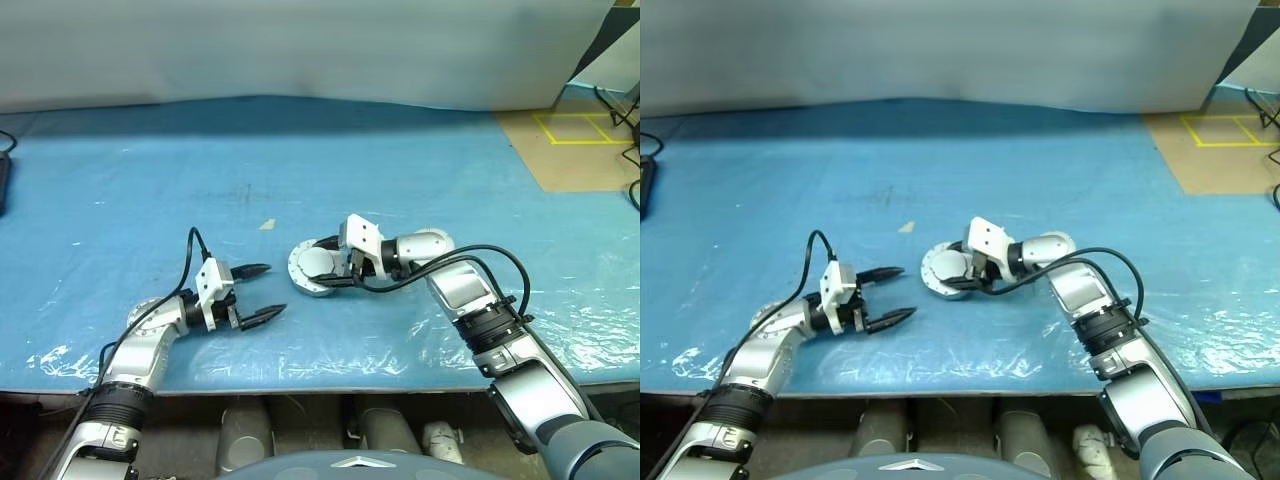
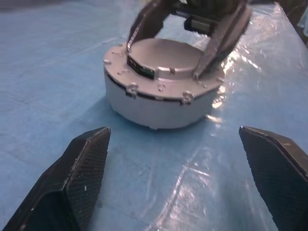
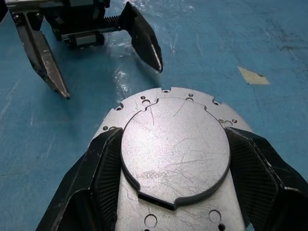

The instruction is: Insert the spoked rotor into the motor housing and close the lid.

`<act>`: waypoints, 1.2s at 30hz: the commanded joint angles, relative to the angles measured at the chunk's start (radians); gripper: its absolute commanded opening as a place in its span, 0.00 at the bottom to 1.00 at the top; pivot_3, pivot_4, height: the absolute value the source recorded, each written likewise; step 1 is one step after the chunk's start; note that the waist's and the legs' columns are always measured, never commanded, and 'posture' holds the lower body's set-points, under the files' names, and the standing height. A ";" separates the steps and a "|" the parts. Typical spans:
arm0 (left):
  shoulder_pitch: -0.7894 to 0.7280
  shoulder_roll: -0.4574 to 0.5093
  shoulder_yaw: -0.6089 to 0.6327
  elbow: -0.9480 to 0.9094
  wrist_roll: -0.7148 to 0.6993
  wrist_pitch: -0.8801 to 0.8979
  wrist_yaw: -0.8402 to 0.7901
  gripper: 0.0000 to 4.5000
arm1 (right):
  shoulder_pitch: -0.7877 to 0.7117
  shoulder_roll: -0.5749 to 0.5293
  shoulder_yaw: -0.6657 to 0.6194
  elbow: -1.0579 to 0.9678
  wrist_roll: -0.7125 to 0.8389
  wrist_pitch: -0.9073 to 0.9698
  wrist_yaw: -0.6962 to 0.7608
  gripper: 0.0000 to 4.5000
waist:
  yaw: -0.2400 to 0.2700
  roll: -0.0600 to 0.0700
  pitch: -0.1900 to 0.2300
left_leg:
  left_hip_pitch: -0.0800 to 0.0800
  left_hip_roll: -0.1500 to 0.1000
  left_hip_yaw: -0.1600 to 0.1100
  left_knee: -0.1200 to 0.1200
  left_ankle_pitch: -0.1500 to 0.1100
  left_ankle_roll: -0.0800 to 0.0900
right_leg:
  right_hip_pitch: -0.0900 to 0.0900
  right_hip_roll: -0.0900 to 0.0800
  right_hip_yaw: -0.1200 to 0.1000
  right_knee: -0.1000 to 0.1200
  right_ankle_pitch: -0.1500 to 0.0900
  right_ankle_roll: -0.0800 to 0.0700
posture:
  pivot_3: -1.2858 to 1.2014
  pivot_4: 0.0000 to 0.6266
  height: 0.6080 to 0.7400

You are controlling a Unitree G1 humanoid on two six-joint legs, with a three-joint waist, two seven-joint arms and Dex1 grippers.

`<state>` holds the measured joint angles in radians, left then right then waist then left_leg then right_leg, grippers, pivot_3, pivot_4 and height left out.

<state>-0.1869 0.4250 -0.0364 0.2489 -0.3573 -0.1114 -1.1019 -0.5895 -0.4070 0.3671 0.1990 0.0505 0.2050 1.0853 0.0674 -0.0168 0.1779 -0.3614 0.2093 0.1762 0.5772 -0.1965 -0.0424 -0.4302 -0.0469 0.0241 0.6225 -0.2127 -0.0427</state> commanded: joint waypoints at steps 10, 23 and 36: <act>-0.024 -0.009 0.047 -0.077 -0.058 0.083 0.033 1.00 | 0.015 -0.005 0.019 0.020 -0.004 0.168 -0.002 0.66 | 0.000 0.000 0.000 | 0.005 -0.001 0.000 -0.002 0.000 0.000 | 0.005 0.000 0.001 -0.003 0.000 0.000 | 0.52 0.24 1.00; -0.044 -0.025 0.046 -0.073 -0.058 0.093 0.056 1.00 | 0.024 -0.013 0.046 0.057 -0.035 0.146 -0.028 0.66 | 0.000 0.000 0.000 | 0.009 -0.001 0.000 -0.006 0.000 0.000 | 0.007 0.000 0.001 -0.005 0.000 0.001 | 0.52 0.24 1.00; -0.069 -0.035 0.064 -0.069 -0.070 0.124 0.068 1.00 | 0.025 -0.033 0.055 0.124 -0.071 0.042 -0.043 0.66 | -0.001 0.000 0.000 | 0.011 -0.002 0.000 -0.008 0.000 0.000 | 0.009 0.000 0.002 -0.008 -0.001 0.001 | 0.52 0.24 1.00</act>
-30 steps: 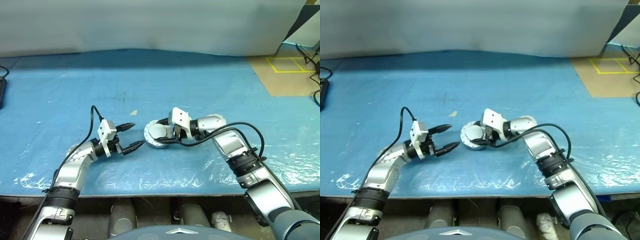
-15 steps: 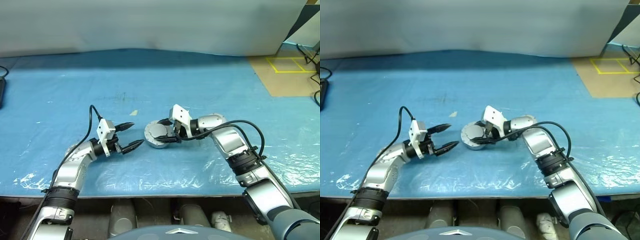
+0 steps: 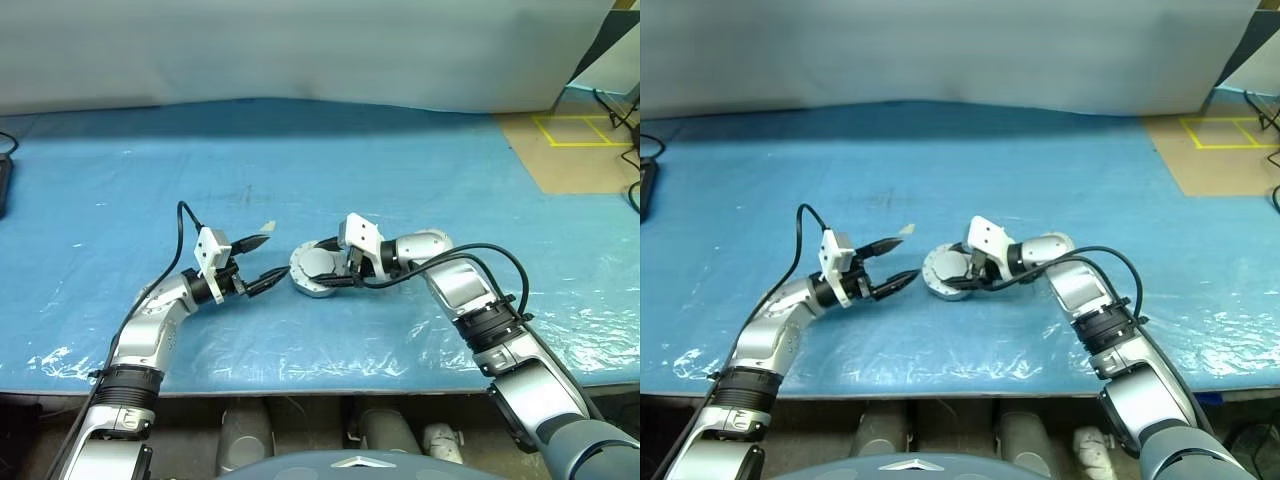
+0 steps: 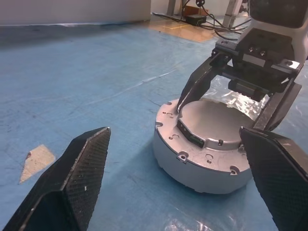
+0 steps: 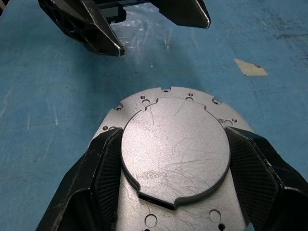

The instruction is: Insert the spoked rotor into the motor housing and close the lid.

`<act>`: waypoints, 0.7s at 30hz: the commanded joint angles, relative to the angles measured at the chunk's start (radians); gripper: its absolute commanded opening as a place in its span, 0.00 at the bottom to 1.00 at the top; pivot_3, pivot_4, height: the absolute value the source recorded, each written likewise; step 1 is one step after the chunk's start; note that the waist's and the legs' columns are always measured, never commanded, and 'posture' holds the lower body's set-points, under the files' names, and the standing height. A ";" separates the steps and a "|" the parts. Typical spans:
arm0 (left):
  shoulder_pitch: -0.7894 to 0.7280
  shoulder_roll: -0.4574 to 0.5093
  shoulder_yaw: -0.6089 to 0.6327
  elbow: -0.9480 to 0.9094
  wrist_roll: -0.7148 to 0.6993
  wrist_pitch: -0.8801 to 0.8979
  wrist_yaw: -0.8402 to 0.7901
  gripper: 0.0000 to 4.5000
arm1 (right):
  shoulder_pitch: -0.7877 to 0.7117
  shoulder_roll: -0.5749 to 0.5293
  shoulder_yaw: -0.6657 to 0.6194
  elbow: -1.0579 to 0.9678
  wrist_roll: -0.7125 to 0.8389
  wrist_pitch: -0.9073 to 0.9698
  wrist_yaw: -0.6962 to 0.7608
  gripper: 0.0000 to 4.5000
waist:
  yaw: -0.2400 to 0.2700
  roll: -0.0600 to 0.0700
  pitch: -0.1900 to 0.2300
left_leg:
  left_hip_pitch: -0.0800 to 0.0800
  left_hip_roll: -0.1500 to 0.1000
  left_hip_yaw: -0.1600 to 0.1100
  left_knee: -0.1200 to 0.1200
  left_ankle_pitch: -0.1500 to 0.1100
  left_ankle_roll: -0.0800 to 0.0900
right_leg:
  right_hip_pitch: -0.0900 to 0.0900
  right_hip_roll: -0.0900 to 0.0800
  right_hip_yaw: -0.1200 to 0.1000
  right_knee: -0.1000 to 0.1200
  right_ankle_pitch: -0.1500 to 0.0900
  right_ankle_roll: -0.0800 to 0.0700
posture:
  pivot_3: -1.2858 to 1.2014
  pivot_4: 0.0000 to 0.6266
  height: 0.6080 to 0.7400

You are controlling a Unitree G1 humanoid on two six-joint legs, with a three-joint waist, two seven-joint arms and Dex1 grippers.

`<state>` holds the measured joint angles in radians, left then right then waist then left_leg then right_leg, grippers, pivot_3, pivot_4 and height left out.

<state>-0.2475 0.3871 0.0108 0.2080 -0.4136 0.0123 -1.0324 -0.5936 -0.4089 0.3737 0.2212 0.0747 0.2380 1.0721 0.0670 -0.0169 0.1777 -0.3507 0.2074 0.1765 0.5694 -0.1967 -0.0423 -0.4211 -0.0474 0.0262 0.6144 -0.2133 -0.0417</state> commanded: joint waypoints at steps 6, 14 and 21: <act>-0.013 0.002 0.005 -0.035 -0.019 0.029 -0.007 1.00 | 0.022 -0.027 0.048 0.119 -0.087 -0.003 -0.028 0.66 | 0.000 0.000 0.000 | 0.002 0.000 0.000 -0.001 0.000 0.000 | 0.001 0.000 0.000 0.000 -0.001 0.002 | 0.52 0.24 1.00; -0.028 -0.003 -0.011 -0.036 -0.033 0.091 -0.048 0.51 | 0.022 -0.028 0.049 0.125 -0.086 -0.012 -0.031 0.66 | 0.000 0.000 0.000 | 0.003 0.000 0.000 -0.004 0.000 0.000 | 0.001 -0.001 0.000 0.000 -0.003 0.005 | 0.52 0.24 1.00; -0.048 -0.008 -0.044 -0.001 0.003 0.076 -0.076 0.01 | 0.024 -0.028 0.046 0.124 -0.087 -0.018 -0.038 0.66 | 0.000 0.000 0.000 | 0.003 0.000 0.000 -0.005 0.000 0.000 | 0.001 -0.001 0.000 0.000 -0.003 0.006 | 0.52 0.24 1.00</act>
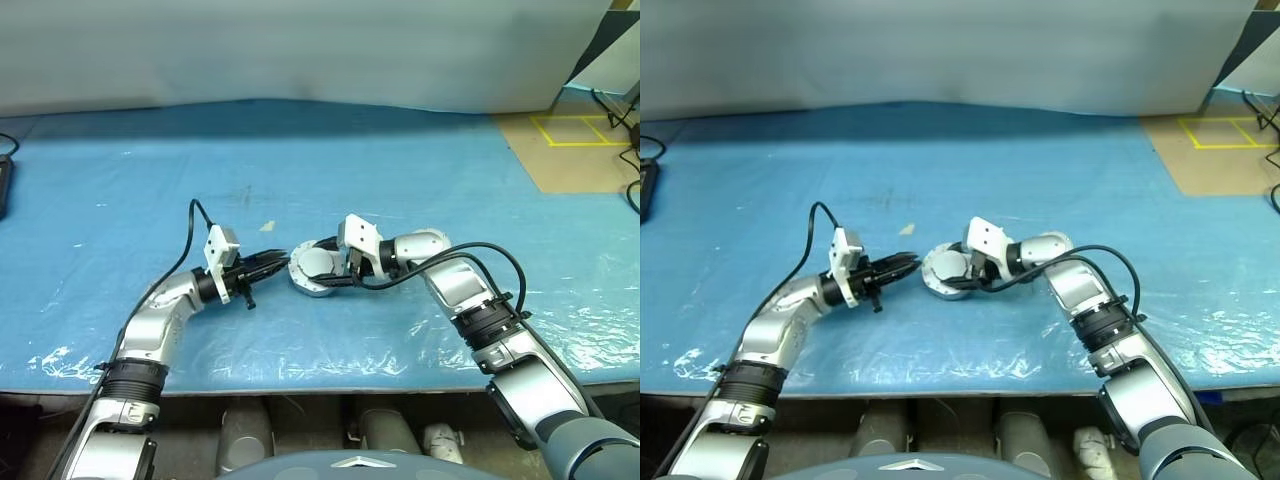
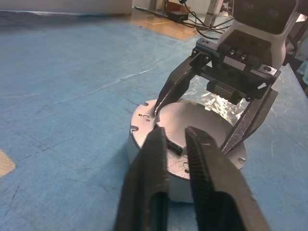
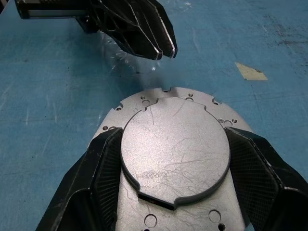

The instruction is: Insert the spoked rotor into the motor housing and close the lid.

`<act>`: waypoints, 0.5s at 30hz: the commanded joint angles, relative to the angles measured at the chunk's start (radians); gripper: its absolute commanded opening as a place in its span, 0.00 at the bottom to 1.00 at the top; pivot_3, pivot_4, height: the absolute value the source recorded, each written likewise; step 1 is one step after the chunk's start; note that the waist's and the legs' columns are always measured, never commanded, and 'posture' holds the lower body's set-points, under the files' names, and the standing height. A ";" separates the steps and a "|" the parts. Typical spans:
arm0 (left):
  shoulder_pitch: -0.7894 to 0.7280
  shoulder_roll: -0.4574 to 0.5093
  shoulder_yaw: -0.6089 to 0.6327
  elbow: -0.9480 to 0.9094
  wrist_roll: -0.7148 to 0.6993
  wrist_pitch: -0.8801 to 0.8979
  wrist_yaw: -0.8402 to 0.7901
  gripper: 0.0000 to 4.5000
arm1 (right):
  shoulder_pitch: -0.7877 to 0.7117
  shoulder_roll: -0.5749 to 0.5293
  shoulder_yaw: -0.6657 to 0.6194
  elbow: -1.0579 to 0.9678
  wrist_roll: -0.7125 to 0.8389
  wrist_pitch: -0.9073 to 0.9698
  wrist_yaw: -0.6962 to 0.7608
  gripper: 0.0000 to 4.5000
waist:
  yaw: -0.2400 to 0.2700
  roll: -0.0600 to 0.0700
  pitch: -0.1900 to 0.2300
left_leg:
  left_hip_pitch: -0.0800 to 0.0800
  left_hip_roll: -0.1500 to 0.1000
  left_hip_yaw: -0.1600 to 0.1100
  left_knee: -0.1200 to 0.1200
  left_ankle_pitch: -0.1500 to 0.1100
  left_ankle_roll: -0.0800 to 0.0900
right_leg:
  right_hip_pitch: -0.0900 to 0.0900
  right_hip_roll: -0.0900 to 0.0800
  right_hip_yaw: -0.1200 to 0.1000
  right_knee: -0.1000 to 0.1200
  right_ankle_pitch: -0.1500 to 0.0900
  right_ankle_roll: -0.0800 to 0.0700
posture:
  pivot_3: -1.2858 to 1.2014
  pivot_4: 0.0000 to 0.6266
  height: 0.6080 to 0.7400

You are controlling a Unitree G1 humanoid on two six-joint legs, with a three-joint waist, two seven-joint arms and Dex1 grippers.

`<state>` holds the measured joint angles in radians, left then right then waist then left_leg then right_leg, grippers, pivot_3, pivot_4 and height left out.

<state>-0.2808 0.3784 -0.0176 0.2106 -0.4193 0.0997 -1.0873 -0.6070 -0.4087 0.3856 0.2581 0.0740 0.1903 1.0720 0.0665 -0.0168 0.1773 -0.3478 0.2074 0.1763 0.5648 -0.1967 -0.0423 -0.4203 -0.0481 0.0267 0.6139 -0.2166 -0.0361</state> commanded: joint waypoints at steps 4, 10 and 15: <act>-0.020 -0.001 -0.027 0.013 0.023 -0.023 -0.023 0.01 | 0.038 -0.029 0.031 0.088 -0.086 0.028 -0.040 0.66 | 0.000 0.000 0.000 | 0.000 0.000 0.000 -0.001 0.000 0.000 | 0.000 0.000 0.000 -0.001 0.000 0.000 | 0.52 0.24 1.00; -0.019 0.004 -0.060 0.068 0.120 -0.094 0.011 0.01 | 0.041 -0.031 0.024 0.089 -0.083 0.027 -0.047 0.66 | 0.000 0.000 -0.001 | 0.000 0.000 0.000 -0.002 0.000 0.000 | 0.000 0.000 0.000 -0.003 0.000 0.000 | 0.52 0.24 1.00; -0.012 0.008 -0.073 0.077 0.144 -0.118 0.009 0.01 | 0.043 -0.031 0.021 0.077 -0.076 0.034 -0.044 0.66 | 0.000 0.002 -0.005 | 0.000 0.000 0.000 -0.002 0.000 0.000 | 0.002 0.000 0.000 -0.006 0.003 -0.004 | 0.52 0.24 1.00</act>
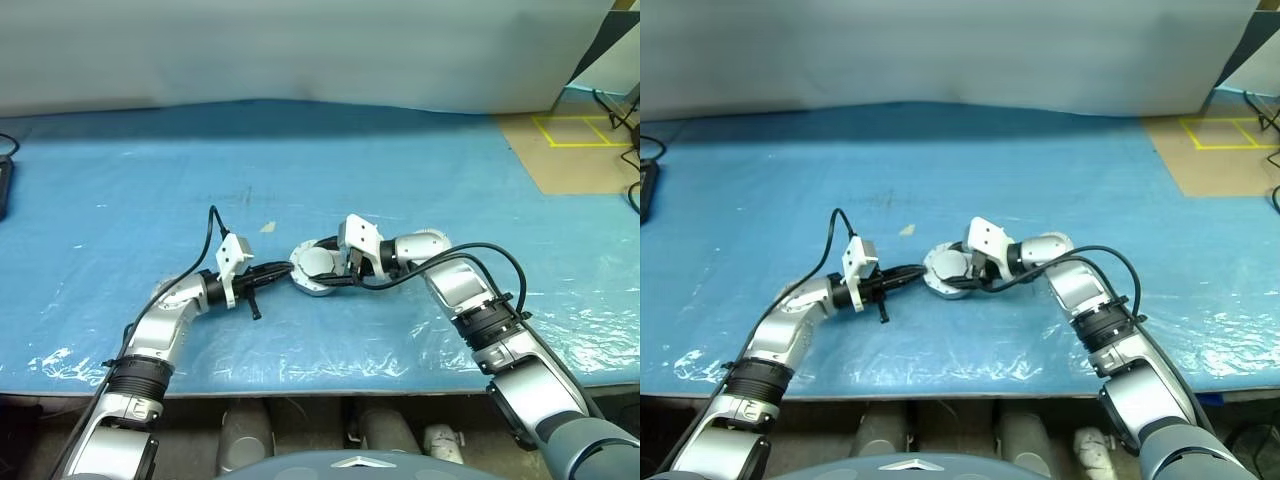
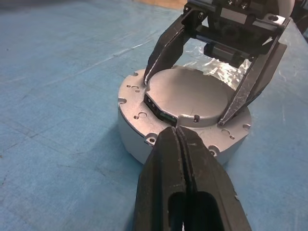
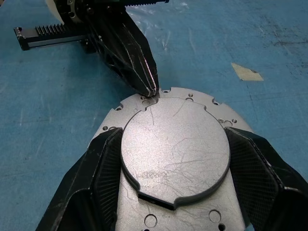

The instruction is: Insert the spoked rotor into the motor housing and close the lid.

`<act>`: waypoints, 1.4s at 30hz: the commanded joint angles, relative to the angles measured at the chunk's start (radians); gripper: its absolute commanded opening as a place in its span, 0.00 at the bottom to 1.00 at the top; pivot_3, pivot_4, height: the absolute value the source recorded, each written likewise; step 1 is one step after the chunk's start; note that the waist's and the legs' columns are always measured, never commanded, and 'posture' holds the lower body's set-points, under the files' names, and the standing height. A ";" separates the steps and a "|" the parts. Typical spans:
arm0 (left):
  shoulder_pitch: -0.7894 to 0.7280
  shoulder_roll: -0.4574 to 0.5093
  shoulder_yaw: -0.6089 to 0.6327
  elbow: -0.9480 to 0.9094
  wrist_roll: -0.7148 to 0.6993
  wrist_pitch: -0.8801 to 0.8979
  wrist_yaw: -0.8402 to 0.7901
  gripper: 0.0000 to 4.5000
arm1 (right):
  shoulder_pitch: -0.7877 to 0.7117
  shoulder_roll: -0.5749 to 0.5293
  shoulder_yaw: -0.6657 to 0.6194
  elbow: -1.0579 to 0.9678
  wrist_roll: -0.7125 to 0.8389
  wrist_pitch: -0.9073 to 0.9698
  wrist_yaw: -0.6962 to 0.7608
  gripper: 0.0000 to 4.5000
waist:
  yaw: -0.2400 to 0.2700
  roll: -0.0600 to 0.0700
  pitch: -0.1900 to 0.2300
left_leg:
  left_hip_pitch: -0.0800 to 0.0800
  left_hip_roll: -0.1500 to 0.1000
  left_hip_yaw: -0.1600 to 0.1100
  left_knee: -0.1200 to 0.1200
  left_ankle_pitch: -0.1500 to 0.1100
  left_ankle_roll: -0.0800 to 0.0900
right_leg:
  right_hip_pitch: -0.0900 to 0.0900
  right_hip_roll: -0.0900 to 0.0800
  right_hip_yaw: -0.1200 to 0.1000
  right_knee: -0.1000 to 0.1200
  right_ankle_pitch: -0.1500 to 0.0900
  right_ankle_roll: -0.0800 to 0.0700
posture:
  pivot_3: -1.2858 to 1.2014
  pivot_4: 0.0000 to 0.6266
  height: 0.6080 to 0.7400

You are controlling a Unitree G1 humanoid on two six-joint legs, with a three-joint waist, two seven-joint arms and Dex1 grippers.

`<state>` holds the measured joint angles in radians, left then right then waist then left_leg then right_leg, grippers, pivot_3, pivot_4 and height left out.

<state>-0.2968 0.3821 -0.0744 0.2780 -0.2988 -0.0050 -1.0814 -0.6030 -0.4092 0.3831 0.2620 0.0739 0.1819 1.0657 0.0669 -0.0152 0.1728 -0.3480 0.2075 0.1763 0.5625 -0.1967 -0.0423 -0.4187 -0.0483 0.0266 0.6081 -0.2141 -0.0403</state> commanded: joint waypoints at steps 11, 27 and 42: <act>-0.004 -0.025 -0.029 -0.016 0.014 0.008 0.014 0.01 | 0.056 -0.030 0.015 0.029 -0.057 0.076 -0.022 0.66 | 0.002 0.003 -0.003 | 0.000 0.000 0.000 -0.001 0.000 0.000 | 0.000 0.000 0.000 -0.001 -0.003 0.004 | 0.52 0.24 1.00; 0.009 -0.025 -0.041 -0.028 0.028 0.005 0.010 0.00 | 0.074 -0.039 0.008 -0.038 -0.023 0.095 0.024 0.96 | 0.003 0.003 -0.003 | -0.001 0.000 0.000 -0.002 0.000 0.000 | 0.000 -0.001 0.000 -0.002 -0.003 0.005 | 0.52 0.24 1.00; -0.024 -0.022 -0.033 0.010 0.028 -0.017 0.010 0.00 | 0.007 -0.050 -0.312 -0.224 0.343 0.482 -0.039 0.99 | 0.004 0.003 -0.002 | -0.012 -0.001 0.000 -0.003 0.002 -0.004 | -0.009 0.000 -0.001 -0.003 -0.002 0.002 | 0.52 0.24 1.00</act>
<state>-0.3156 0.3571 -0.0959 0.2743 -0.2858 -0.0199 -1.0691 -0.5896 -0.4458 0.0980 0.0285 0.3992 0.6183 1.0566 0.0705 -0.0119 0.1706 -0.3597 0.2064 0.1763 0.5596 -0.1944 -0.0460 -0.4272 -0.0481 0.0254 0.6055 -0.2158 -0.0382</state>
